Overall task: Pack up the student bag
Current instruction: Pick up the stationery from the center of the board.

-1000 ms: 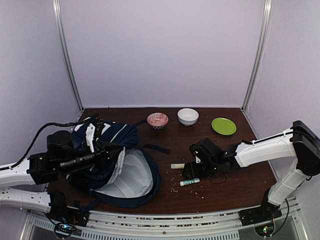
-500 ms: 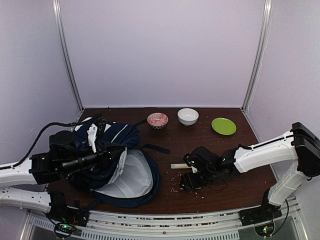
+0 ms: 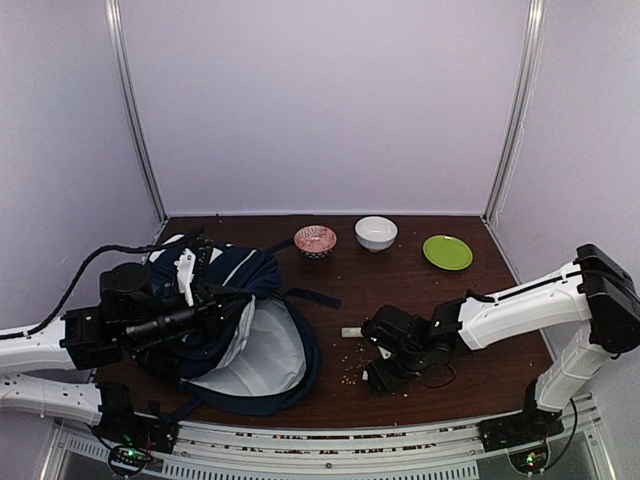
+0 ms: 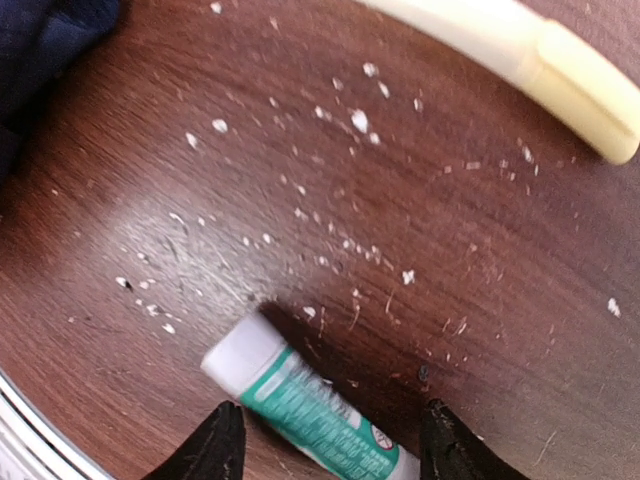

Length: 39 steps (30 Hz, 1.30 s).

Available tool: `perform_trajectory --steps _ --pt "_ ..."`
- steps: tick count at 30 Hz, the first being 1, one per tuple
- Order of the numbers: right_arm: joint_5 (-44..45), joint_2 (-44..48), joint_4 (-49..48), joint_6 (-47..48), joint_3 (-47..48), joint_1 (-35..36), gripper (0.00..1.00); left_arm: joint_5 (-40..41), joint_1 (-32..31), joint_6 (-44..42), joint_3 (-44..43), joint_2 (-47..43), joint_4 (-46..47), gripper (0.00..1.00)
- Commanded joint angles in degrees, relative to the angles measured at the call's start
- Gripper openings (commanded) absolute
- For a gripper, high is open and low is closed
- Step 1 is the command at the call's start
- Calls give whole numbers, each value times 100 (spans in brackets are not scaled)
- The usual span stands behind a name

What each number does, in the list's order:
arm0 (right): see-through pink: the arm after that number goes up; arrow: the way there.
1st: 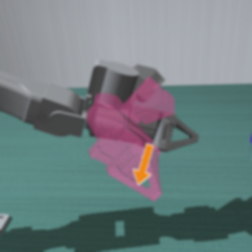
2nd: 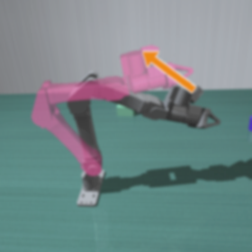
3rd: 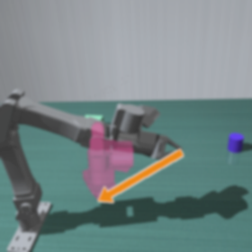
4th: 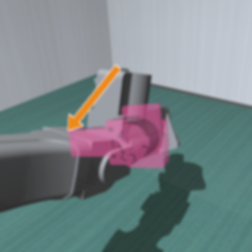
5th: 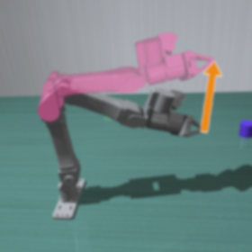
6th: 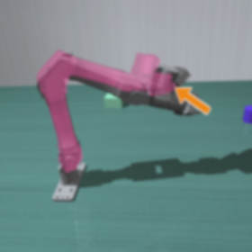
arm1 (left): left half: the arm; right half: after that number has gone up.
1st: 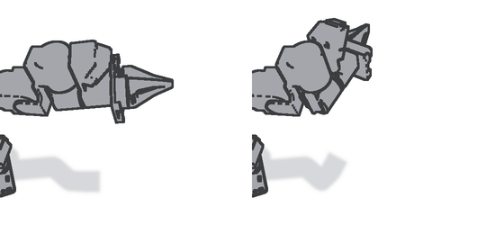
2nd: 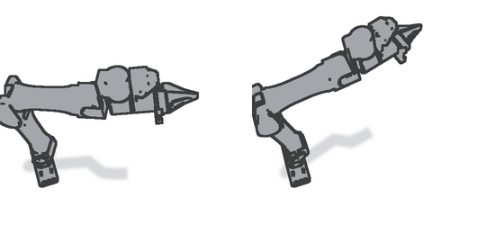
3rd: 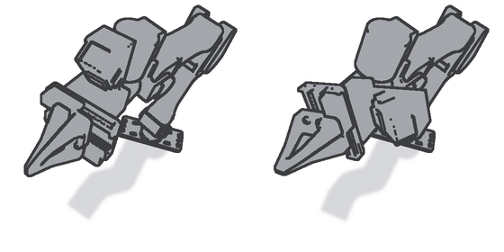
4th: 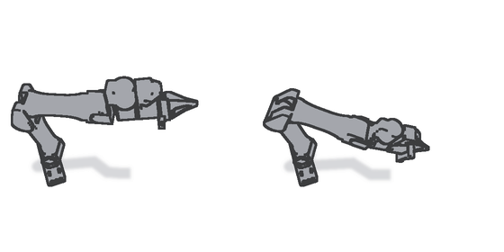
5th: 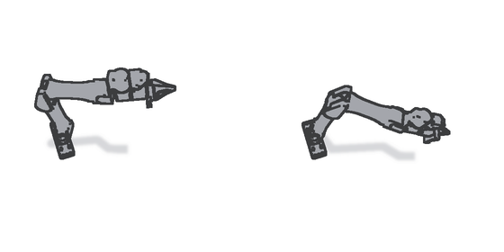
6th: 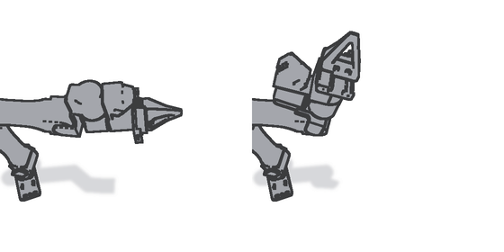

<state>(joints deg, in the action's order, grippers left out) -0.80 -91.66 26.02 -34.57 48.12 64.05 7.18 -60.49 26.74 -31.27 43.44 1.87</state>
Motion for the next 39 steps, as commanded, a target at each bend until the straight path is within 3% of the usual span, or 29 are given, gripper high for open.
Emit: perform_trajectory --steps 1,21,29,34,39 --pt "195 -126 260 53 71 64 55 -29 2 59 20 -21 480 0" --pt "715 577 137 -1020 217 95 13 -41 2 35 -27 -55 447 0" --pt "715 934 127 -1206 465 143 7 -142 2 -19 -118 75 437 0" --pt "519 1220 266 -903 1367 365 7 -223 1 -37 -151 127 453 0" --pt "-156 781 -168 -964 2067 409 8 -254 2 -30 -160 124 628 0"
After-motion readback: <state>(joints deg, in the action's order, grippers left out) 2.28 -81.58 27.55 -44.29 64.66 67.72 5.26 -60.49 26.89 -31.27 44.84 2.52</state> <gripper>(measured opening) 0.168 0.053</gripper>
